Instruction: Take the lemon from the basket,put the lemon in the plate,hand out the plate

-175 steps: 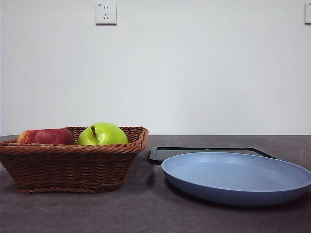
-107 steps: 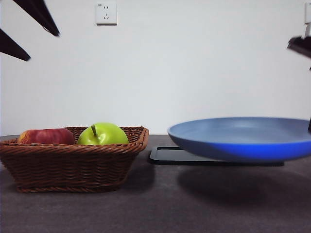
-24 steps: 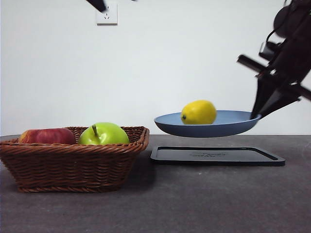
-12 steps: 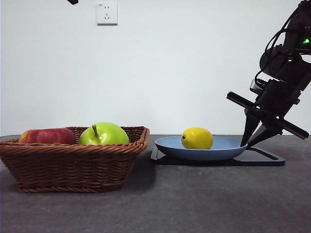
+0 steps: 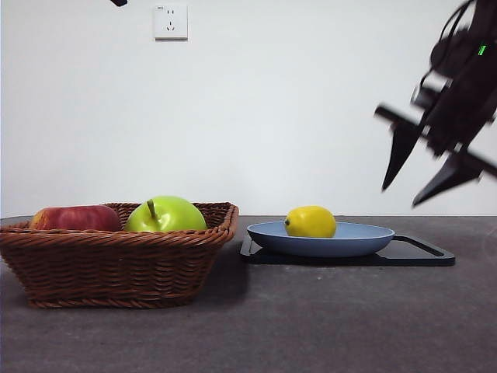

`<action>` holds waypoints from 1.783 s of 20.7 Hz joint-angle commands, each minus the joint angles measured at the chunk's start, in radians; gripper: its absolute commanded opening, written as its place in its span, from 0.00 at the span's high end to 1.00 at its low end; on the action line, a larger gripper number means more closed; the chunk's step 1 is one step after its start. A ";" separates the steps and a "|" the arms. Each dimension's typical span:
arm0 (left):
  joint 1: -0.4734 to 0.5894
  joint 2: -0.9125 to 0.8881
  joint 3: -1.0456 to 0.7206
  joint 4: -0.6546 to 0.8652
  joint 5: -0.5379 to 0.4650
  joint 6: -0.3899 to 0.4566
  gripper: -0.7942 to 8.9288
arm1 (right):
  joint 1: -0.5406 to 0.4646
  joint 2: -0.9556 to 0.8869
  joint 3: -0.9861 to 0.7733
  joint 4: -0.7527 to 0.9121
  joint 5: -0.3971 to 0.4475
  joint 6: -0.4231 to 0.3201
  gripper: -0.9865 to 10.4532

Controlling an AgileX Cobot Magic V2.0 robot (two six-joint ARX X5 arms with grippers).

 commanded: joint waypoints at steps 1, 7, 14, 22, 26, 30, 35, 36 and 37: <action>-0.004 0.010 0.019 0.029 0.003 0.046 0.62 | 0.001 -0.059 0.020 -0.113 0.004 -0.090 0.77; 0.008 0.013 0.006 0.051 0.005 0.124 0.91 | 0.087 -0.253 0.014 -0.393 0.114 -0.253 0.91; 0.167 -0.198 -0.428 0.400 0.102 0.114 0.91 | 0.319 -0.637 -0.269 -0.090 0.459 -0.250 0.91; 0.317 -0.740 -0.875 0.647 0.148 -0.021 0.91 | 0.441 -1.146 -0.813 0.441 0.660 -0.240 0.91; 0.317 -0.883 -0.931 0.615 0.145 -0.043 0.91 | 0.441 -1.201 -0.856 0.431 0.659 -0.223 0.91; 0.317 -0.881 -0.931 0.615 0.145 -0.043 0.91 | 0.441 -1.201 -0.856 0.431 0.659 -0.223 0.91; 0.317 -0.880 -0.931 0.618 0.145 -0.043 0.91 | 0.440 -1.201 -0.856 0.431 0.660 -0.223 0.91; 0.317 -0.880 -0.931 0.618 0.145 -0.043 0.91 | 0.440 -1.201 -0.856 0.431 0.660 -0.223 0.91; 0.317 -0.880 -0.931 0.618 0.145 -0.043 0.91 | 0.440 -1.201 -0.856 0.431 0.660 -0.223 0.91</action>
